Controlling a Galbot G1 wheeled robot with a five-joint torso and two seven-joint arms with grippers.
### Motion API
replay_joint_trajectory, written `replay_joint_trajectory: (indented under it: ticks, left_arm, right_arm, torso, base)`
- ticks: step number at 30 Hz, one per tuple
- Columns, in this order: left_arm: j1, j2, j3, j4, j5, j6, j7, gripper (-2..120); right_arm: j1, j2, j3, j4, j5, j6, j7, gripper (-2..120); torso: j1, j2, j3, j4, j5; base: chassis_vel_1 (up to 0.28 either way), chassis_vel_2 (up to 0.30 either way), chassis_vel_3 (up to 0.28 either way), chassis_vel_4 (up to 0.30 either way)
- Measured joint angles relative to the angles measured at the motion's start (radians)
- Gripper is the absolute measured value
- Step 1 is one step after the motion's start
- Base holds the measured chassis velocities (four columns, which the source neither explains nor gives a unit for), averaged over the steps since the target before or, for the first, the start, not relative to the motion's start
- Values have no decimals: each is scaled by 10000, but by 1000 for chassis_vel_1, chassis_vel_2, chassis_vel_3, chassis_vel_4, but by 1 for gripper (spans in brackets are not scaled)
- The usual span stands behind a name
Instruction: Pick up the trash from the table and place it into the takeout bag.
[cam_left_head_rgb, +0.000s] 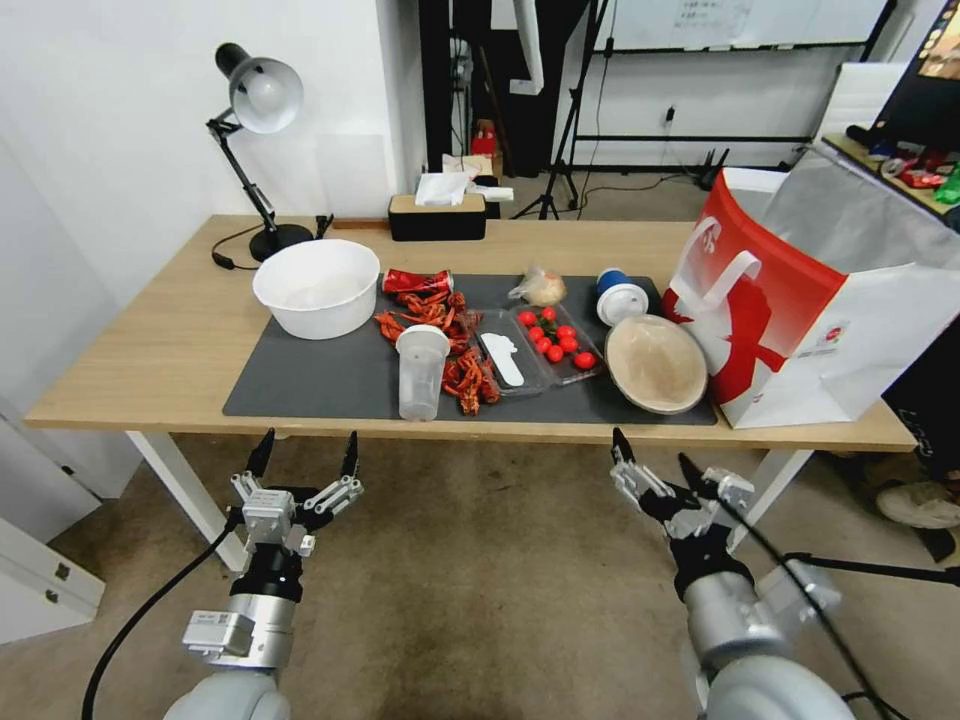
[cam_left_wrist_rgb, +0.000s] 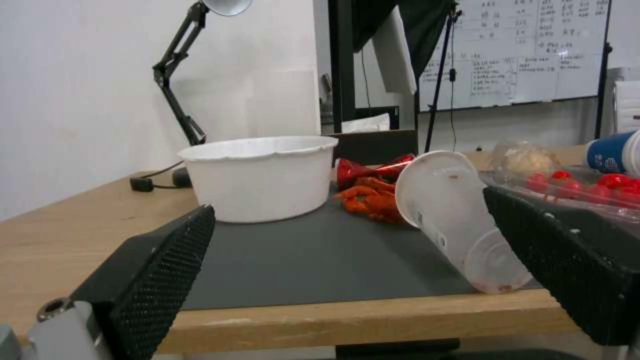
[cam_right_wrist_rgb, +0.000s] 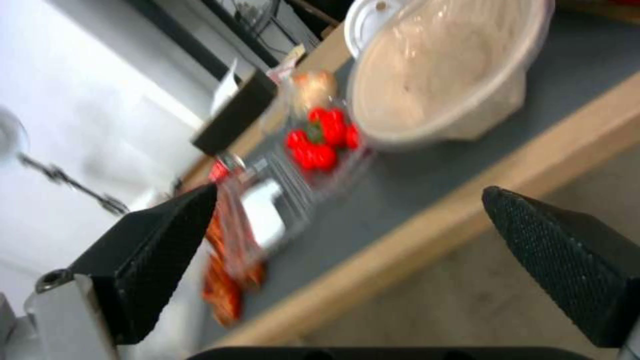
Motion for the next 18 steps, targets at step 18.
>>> replay_joint_trajectory:
  ticks: [18]
  left_arm:
    - [166, 121, -234, -191, -14, -52, -121, 100]
  right_arm:
    - [2520, -615, 812, -1424, 4662, -338, 2440, 100]
  torso:
    - [-2, 0, 1, -1, 1]
  base:
    - [0, 0, 0, 0]
